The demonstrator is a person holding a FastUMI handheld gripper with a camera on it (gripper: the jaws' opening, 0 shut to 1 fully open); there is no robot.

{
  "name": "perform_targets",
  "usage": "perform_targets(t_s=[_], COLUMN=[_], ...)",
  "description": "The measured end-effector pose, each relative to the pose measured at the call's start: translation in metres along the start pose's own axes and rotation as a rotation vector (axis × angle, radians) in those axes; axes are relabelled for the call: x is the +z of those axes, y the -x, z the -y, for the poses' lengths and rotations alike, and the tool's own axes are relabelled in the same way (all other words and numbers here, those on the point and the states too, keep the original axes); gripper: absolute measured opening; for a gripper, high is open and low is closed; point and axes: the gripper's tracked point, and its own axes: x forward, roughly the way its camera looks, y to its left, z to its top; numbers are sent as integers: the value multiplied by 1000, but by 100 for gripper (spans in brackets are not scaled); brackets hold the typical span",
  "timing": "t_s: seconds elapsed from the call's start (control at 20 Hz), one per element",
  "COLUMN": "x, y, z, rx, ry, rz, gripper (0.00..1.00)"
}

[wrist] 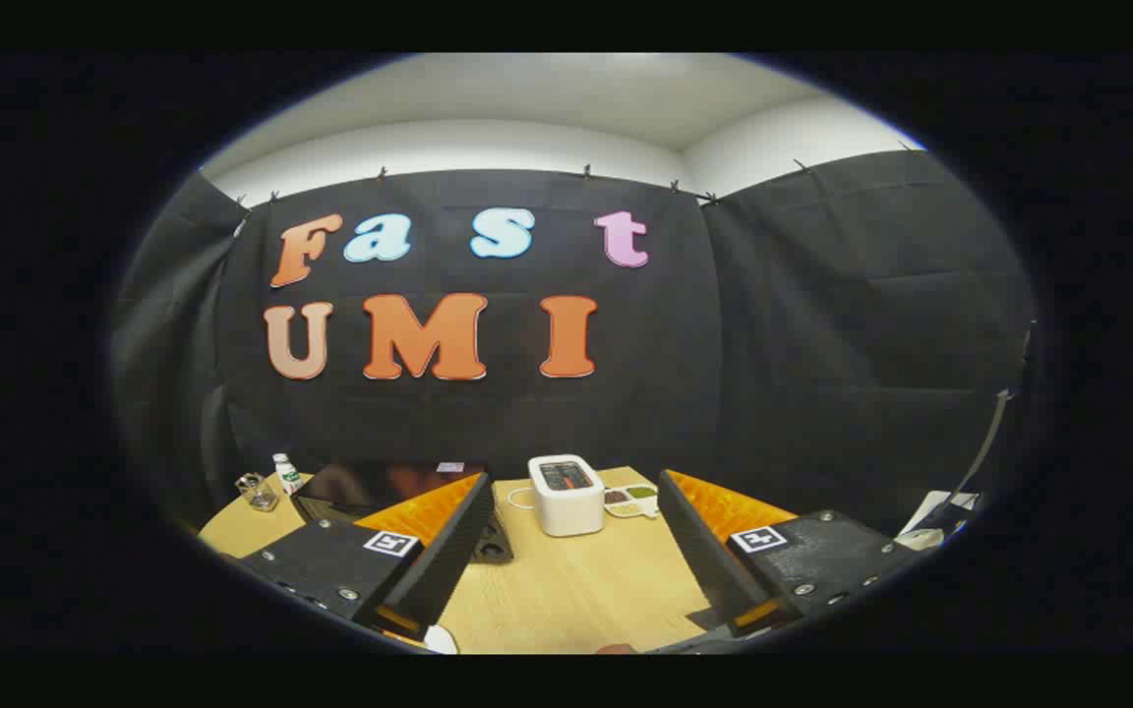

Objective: Open the toaster oven, put the food inside, and close the toaster oven door.

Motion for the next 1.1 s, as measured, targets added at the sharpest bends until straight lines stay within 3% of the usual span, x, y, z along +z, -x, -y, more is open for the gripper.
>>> perform_targets(t_s=[0.45, 0.6, 1.1], x=[1, 2, 5], y=[-6, -11, -40], z=[-4, -19, -39], rx=[-38, 2, 24], ry=[32, -12, 25], rz=[8, 2, -9], gripper=[99, 99, 100])
